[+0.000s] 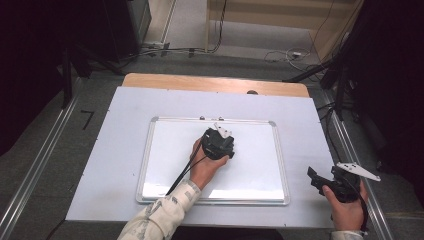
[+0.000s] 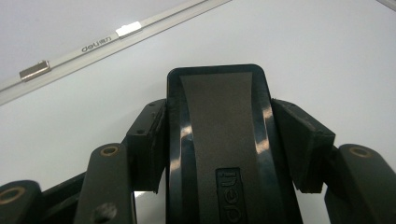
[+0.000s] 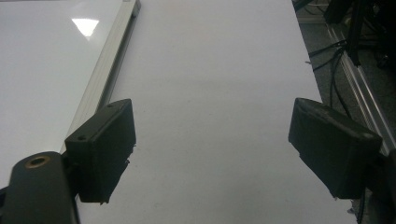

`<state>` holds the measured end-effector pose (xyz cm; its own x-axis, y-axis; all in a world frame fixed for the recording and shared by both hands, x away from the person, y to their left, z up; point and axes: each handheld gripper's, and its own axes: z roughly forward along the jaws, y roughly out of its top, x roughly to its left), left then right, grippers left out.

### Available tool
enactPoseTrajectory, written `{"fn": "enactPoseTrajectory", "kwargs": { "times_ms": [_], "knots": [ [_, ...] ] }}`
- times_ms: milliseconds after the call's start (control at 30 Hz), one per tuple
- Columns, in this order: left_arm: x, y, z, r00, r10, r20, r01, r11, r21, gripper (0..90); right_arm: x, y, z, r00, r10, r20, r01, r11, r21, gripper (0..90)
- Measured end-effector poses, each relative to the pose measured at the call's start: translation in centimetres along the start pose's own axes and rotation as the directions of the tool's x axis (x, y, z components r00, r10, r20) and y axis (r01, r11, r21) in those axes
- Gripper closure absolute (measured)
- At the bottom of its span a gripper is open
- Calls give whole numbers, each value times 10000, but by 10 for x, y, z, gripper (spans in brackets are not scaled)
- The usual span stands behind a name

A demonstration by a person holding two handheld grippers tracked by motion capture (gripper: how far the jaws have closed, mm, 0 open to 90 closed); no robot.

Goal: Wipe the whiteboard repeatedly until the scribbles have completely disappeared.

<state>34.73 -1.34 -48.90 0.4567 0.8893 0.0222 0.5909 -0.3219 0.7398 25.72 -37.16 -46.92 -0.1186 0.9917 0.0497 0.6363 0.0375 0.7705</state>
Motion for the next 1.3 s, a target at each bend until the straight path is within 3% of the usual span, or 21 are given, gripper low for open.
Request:
{"fn": "enactPoseTrajectory", "kwargs": {
  "times_ms": [100,367,533,833,900,1000,1300],
  "knots": [
    [3,0,-1,9999,-70,-95,71,10000,30,403,0,0,0,10000,22,-18,-22,10000,1,134],
    [29,-7,-6,9979,-540,-354,541,9985,0,403,-1,0,0,10000,66,-4,-66,10000,23,134],
    [21,-7,-7,9993,-199,-313,200,9998,37,404,1,0,0,10000,0,30,0,10000,21,134],
    [-15,-3,-3,9995,253,189,-253,9997,11,404,1,0,1,10000,25,10,-25,10000,37,134],
    [-18,-3,-3,9994,297,190,-297,9996,11,404,1,0,1,10000,5,-20,-5,10000,51,134],
    [-13,-6,-6,9990,159,419,-158,9999,-32,403,1,1,2,10000,-30,-28,30,10000,38,134],
    [22,-22,-21,9999,-131,76,132,9999,-28,403,1,1,3,10000,-39,-12,39,10000,76,134]
  ]
}}
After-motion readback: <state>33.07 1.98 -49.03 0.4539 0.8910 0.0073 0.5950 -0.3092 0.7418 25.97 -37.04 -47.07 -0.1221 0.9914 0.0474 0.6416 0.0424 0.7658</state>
